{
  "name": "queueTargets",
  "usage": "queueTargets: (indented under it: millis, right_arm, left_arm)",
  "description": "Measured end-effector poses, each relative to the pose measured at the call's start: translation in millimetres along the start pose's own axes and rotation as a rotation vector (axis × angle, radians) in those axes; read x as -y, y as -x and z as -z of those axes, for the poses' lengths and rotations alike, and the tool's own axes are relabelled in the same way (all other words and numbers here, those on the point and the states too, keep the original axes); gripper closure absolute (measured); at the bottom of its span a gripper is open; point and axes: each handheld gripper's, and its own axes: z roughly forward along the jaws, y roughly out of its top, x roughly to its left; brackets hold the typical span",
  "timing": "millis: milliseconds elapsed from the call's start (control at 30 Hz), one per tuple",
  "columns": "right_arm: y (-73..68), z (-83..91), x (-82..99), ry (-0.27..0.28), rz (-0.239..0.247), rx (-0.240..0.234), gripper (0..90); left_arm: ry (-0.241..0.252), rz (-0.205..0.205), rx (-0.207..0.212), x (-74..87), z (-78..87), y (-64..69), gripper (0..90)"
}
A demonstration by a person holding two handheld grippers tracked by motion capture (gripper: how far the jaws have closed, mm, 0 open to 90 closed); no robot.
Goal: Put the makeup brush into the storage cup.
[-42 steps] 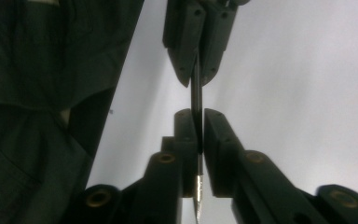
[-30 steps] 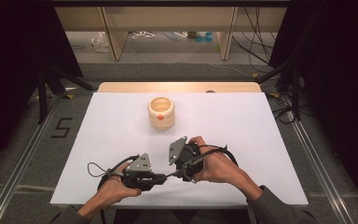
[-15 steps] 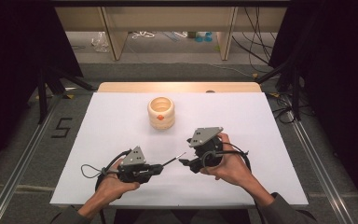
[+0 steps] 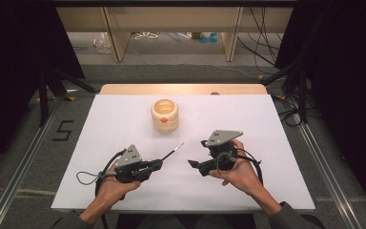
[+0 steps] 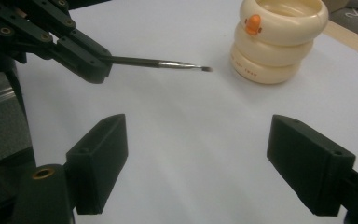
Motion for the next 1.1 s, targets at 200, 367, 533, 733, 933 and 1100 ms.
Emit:
queueTargets:
  millis: [200, 367, 533, 733, 933, 1100]
  right_arm:
    - [3.1, -1.9, 3.6, 0.063, -0.061, -0.025, 21.3]
    - [5.2, -5.4, 6.6, 0.095, -0.102, -0.051, 21.0]
    - [3.9, -9.8, 8.5, 0.143, -0.135, -0.085, 21.6]
    - [2.2, -13.1, 8.6, 0.151, -0.141, -0.101, 22.8]
    - [2.2, -13.5, 7.4, 0.180, -0.156, -0.112, 24.5]
    - [2.3, -16.0, 7.3, 0.202, -0.179, -0.118, 24.5]
  left_arm:
    - [0.029, 0.000, -0.008, -0.1, 1.1, -1.4, 84.2]
    - [0.056, 0.039, -0.001, 0.5, 1.5, -0.1, 84.2]
    - [0.093, 0.054, -0.003, 0.0, 2.5, -0.1, 84.2]
    - [0.131, 0.050, -0.004, -0.9, 4.2, -1.1, 84.2]
    - [0.139, 0.044, -0.003, -1.7, 5.0, -1.0, 84.2]
    - [0.145, 0.065, -0.010, -1.9, 5.3, 1.1, 84.2]
